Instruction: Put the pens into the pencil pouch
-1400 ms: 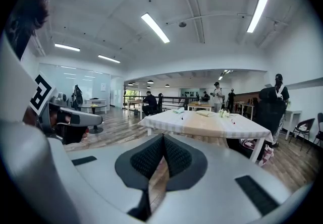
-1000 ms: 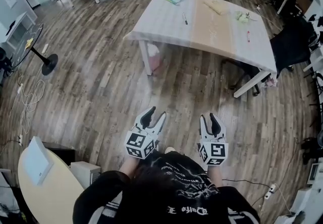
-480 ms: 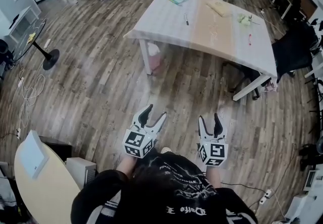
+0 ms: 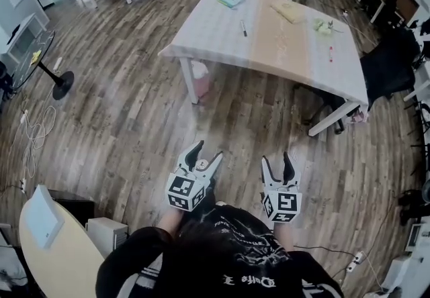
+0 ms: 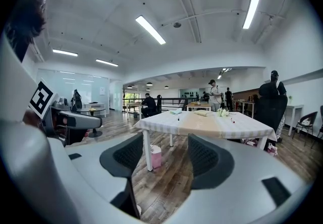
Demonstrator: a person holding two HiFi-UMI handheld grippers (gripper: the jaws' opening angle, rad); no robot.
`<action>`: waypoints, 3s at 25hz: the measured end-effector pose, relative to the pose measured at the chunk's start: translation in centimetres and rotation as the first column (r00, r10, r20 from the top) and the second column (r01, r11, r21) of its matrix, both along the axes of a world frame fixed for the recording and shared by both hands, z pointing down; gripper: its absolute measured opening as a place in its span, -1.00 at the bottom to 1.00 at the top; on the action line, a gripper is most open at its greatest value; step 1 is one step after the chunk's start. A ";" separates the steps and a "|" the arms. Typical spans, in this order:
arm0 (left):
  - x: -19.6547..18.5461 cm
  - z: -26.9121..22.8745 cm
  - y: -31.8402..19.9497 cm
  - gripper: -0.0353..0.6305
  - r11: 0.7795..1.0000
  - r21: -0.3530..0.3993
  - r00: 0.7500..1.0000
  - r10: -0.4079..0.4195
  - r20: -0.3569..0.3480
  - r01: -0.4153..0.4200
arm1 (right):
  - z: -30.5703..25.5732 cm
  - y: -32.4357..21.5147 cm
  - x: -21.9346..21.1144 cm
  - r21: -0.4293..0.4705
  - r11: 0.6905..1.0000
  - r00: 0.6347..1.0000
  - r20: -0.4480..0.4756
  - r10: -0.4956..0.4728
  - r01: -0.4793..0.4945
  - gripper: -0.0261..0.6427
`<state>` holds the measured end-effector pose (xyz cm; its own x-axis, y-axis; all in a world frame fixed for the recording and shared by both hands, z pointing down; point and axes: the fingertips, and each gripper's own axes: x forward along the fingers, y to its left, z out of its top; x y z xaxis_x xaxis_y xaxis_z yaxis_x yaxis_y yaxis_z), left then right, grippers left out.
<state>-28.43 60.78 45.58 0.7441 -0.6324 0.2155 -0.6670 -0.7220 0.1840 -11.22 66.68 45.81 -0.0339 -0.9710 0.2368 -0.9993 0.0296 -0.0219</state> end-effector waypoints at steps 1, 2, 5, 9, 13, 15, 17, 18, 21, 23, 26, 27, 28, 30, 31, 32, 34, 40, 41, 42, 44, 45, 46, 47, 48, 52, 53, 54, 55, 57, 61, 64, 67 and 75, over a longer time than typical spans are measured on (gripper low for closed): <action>0.2 0.1 -0.9 -0.06 1.000 0.000 1.000 0.003 -0.002 -0.003 | 0.2 -0.8 0.1 -0.003 1.000 1.000 0.002 0.003 -0.003 -0.11; 0.3 0.1 -2.0 -0.06 1.000 0.001 1.000 0.007 -0.002 -0.007 | 0.4 -1.6 0.1 -0.006 1.000 1.000 0.003 0.006 -0.006 -0.11; 0.8 0.2 -5.6 -0.04 1.000 -0.002 1.000 0.025 -0.007 -0.025 | 0.8 -4.7 0.2 -0.013 1.000 1.000 0.002 0.017 -0.017 -0.11; 1.8 0.5 -10.9 -0.01 0.996 -0.017 0.997 0.083 0.002 -0.082 | 0.5 -10.2 0.6 -0.012 0.999 0.999 0.003 0.036 -0.036 -0.11; 2.2 0.4 -16.8 0.00 0.991 -0.013 0.991 0.133 0.006 -0.133 | 0.3 -16.0 0.7 -0.005 0.997 0.997 0.003 0.078 -0.078 -0.11; 2.1 0.1 -19.9 0.00 0.990 -0.005 0.990 0.142 0.005 -0.142 | 0.2 -18.5 0.5 -0.007 0.995 0.995 0.005 0.096 -0.096 -0.11; 1.7 0.0 -22.9 0.01 0.989 -0.001 0.989 0.145 0.007 -0.145 | 0.4 -20.8 0.2 -0.011 0.994 0.994 0.004 0.112 -0.111 -0.11; 1.5 0.0 -24.3 0.01 0.989 -0.001 0.989 0.147 0.005 -0.147 | 0.5 -21.8 0.0 -0.013 0.993 0.993 0.004 0.120 -0.120 -0.11; 1.0 0.3 -27.9 0.01 0.988 -0.009 0.989 0.151 -0.003 -0.151 | 0.8 -24.6 -0.5 -0.020 0.990 0.990 0.002 0.139 -0.139 -0.11; 0.8 0.5 -29.8 0.01 0.988 -0.015 0.988 0.152 -0.010 -0.152 | 0.8 -26.2 -0.7 -0.023 0.989 0.989 0.002 0.148 -0.148 -0.11; 0.6 1.1 -32.1 0.01 0.988 -0.032 0.988 0.153 -0.017 -0.154 | 0.7 -28.3 -1.0 -0.023 0.986 0.987 -0.007 0.162 -0.162 -0.11; 0.4 1.3 -32.7 0.01 0.987 -0.039 0.988 0.153 -0.018 -0.154 | 0.6 -29.0 -1.2 -0.023 0.986 0.986 -0.012 0.165 -0.165 -0.11; 0.3 1.5 -33.3 0.01 0.987 -0.044 0.988 0.152 -0.020 -0.153 | 0.5 -29.5 -1.4 -0.023 0.986 0.986 -0.016 0.166 -0.166 -0.11; -0.1 1.7 -34.2 0.01 0.988 -0.051 0.989 0.147 -0.025 -0.148 | 0.5 -30.3 -1.7 -0.023 0.986 0.986 -0.019 0.164 -0.164 -0.11; -0.3 1.8 -34.5 0.01 0.988 -0.053 0.989 0.145 -0.026 -0.146 | 0.5 -30.6 -1.8 -0.022 0.986 0.986 -0.015 0.164 -0.165 -0.12; -0.5 1.9 -34.9 0.01 0.988 -0.054 0.989 0.142 -0.026 -0.143 | 0.6 -31.0 -1.9 -0.022 0.986 0.986 -0.010 0.166 -0.167 -0.12; -0.8 1.9 -35.7 0.01 0.989 -0.059 0.991 0.135 -0.025 -0.136 | 0.8 -31.7 -2.1 -0.026 0.986 0.986 -0.001 0.167 -0.167 -0.12; -1.4 2.9 -39.0 0.01 0.995 -0.071 0.997 0.066 -0.028 -0.068 | 1.5 -35.4 -1.5 -0.029 0.992 0.992 -0.006 0.126 -0.126 -0.13; -1.3 3.1 -39.7 0.01 0.996 -0.073 0.998 0.054 -0.024 -0.055 | 1.7 -36.4 -1.2 -0.030 0.993 0.993 -0.006 0.116 -0.116 -0.13; -1.3 3.3 -40.5 0.01 0.996 -0.075 0.999 0.041 -0.019 -0.042 | 1.9 -37.4 -0.9 -0.031 0.994 0.994 -0.005 0.105 -0.105 -0.13; -0.7 3.6 -42.3 0.01 0.997 -0.078 1.000 0.023 -0.011 -0.023 | 2.1 -39.8 0.0 -0.032 0.996 0.996 -0.005 0.087 -0.087 -0.13; -0.3 3.7 -43.3 0.01 0.997 -0.076 1.000 0.017 -0.008 -0.018 | 2.2 -41.0 0.6 -0.033 0.996 0.997 -0.006 0.080 -0.081 -0.13; 0.2 3.7 -44.2 0.01 0.997 -0.074 1.000 0.011 -0.004 -0.012 | 2.3 -42.3 1.2 -0.034 0.997 0.997 -0.008 0.074 -0.074 -0.13; 0.6 3.9 -45.2 0.01 0.997 -0.074 1.000 0.002 0.001 -0.002 | 2.4 -43.6 1.7 -0.035 0.997 0.998 -0.008 0.064 -0.065 -0.13; 0.9 4.0 -46.4 0.01 0.997 -0.076 1.000 -0.012 0.006 0.012 | 2.4 -44.9 2.2 -0.036 0.998 0.999 -0.007 0.053 -0.053 -0.14; 3.6 3.7 -51.3 0.01 0.995 -0.083 0.998 -0.062 0.009 0.063 | 2.4 -50.5 5.3 -0.043 0.999 1.000 -0.008 0.008 -0.008 -0.14; 4.5 3.6 -52.5 0.01 0.994 -0.083 0.997 -0.073 0.010 0.074 | 2.4 -51.8 6.2 -0.045 0.999 1.000 -0.009 -0.001 0.001 -0.13; 5.3 3.5 -53.6 0.01 0.993 -0.084 0.996 -0.085 0.010 0.086 | 2.3 -53.2 7.2 -0.047 0.999 1.000 -0.009 -0.012 0.011 -0.13; 6.2 3.4 -54.7 0.01 0.992 -0.086 0.995 -0.097 0.011 0.097 | 2.1 -54.4 8.1 -0.049 0.999 1.000 -0.010 -0.023 0.022 -0.13; 8.1 3.4 -56.7 0.01 0.989 -0.089 0.993 -0.115 0.018 0.117 | 2.1 -56.8 10.0 -0.052 0.998 0.999 -0.007 -0.044 0.043 -0.14; 12.1 3.6 -60.7 0.01 0.986 -0.076 0.989 -0.146 0.033 0.148 | 2.6 -61.2 13.8 -0.051 0.996 0.997 0.006 -0.078 0.078 -0.13; 15.0 3.6 -62.7 0.01 0.981 -0.081 0.984 -0.172 0.040 0.175 | 2.9 -63.7 16.5 -0.068 0.991 0.993 0.011 -0.113 0.114 -0.13; 17.2 3.5 -64.4 0.01 0.978 -0.076 0.981 -0.189 0.054 0.193 | 2.7 -65.8 18.3 -0.069 0.986 0.988 0.015 -0.152 0.153 -0.14; 19.9 3.9 -67.5 0.01 0.971 -0.070 0.971 -0.224 0.079 0.230 | 3.3 -69.4 20.9 -0.076 0.979 0.982 0.051 -0.185 0.188 -0.14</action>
